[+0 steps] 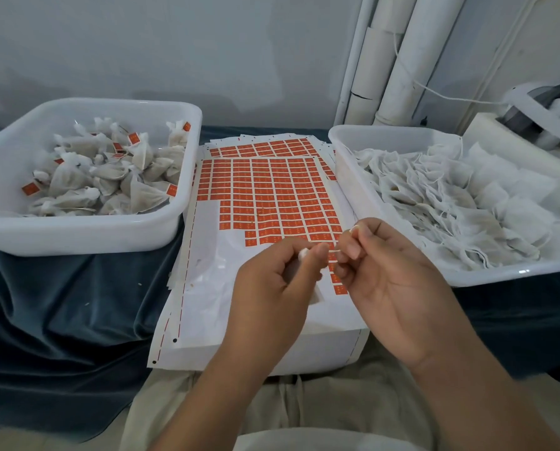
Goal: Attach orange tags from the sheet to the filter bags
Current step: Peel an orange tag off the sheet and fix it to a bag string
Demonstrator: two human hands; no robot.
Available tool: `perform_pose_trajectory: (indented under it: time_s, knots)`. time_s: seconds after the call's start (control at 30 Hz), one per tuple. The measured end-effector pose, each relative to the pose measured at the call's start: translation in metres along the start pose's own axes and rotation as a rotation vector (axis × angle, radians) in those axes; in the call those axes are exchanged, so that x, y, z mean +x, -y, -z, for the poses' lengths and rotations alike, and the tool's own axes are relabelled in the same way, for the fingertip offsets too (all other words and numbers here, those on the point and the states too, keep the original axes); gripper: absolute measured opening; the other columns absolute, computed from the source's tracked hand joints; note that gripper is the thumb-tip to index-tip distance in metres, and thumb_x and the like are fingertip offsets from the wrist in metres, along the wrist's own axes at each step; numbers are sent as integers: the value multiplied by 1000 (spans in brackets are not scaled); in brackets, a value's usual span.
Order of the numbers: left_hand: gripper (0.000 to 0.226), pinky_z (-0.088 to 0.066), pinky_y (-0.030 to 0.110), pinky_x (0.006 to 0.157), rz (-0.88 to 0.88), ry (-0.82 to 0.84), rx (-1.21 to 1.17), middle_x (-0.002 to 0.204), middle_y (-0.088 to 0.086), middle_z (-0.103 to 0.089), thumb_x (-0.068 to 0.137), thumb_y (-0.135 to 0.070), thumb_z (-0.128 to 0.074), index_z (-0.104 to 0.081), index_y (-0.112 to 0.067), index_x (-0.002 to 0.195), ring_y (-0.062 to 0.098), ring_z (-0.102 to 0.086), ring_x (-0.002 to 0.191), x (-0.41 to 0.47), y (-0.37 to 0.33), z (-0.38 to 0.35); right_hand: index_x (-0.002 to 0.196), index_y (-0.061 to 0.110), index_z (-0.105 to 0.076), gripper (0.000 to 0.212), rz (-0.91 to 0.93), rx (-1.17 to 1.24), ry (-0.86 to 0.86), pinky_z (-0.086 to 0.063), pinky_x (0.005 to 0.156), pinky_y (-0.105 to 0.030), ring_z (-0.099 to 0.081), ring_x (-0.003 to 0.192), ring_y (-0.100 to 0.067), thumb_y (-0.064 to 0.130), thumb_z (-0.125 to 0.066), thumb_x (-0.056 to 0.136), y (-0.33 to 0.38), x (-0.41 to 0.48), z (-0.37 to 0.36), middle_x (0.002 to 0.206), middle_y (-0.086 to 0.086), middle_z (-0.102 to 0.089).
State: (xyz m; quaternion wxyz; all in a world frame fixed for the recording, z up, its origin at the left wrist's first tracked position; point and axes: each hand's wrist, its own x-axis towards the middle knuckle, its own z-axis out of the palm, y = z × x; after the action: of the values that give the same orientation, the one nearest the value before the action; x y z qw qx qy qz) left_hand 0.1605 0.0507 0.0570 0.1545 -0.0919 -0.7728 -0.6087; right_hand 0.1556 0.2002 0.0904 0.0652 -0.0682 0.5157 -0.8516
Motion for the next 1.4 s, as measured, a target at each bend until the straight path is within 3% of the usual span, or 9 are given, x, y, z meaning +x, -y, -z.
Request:
perform_pose_trajectory:
  time_s: [0.23,0.37,0.43,0.53,0.67,0.8,0.93,1.27,1.4]
  knots:
    - [34,-50,9,72,75,25,18,80,-18,-74,107,-37,-50,-72,-32,81,5,-70,83,8,10,2,75,17,-62,22,-14,56,-54,-49,76,-28,-48,71,-14,21,-55,96,-5,5,1,71,0,-49]
    - [30,-49,6,73,117,112,-34,92,-23,-72,101,-53,-51,-73,-33,98,0,-68,92,7,13,-1,81,19,-62,30,89,-16,-10,-53,98,-41,-60,83,-18,20,-48,107,2,7,11,71,1,-51]
    - [32,-50,5,74,162,160,72,101,-28,-70,99,-60,-48,-68,-38,110,-6,-66,97,9,23,-1,82,20,-59,28,133,-37,21,-58,82,-39,-59,68,-18,21,-47,107,13,6,21,68,3,-47]
    - [21,-52,16,93,144,223,516,115,-25,-71,102,-48,-59,-70,-40,118,-2,-65,93,7,42,-8,80,32,-59,27,-5,-452,-83,-41,46,-24,-44,46,-10,37,-51,105,18,5,37,66,8,-52]
    - [58,-34,32,116,55,238,780,140,-21,-63,89,-69,-64,-63,-38,137,5,-60,127,-3,58,-25,97,43,-54,18,-228,-1391,-89,-42,57,-20,-63,63,4,60,-60,97,-6,12,54,76,24,-67]
    - [65,-42,42,115,-31,226,913,138,-16,-67,86,-77,-60,-67,-34,135,14,-62,131,-2,65,-30,102,43,-55,23,-247,-1724,-49,-36,64,-15,-53,82,1,60,-68,92,-27,17,60,101,21,-61]
    - [41,-53,29,85,-84,135,911,102,-14,-79,85,-64,-72,-78,-33,111,12,-75,86,2,66,-26,110,41,-65,24,-138,-1791,-46,-39,71,-18,-55,84,-3,59,-66,94,-33,19,61,111,14,-72]
    - [27,-47,6,78,262,-34,197,100,-32,-72,86,-44,-83,-69,-42,109,-9,-68,91,9,61,-7,117,40,-57,40,133,-1516,-187,-34,51,-16,-55,58,7,65,-68,88,-36,16,61,58,16,-51]
    - [24,-52,5,62,351,-10,-100,100,-31,-72,86,-39,-84,-70,-41,105,-12,-67,93,15,49,9,117,38,-61,41,-16,-1066,-244,-56,62,-25,-70,70,-3,68,-66,88,-30,18,55,81,13,-74]
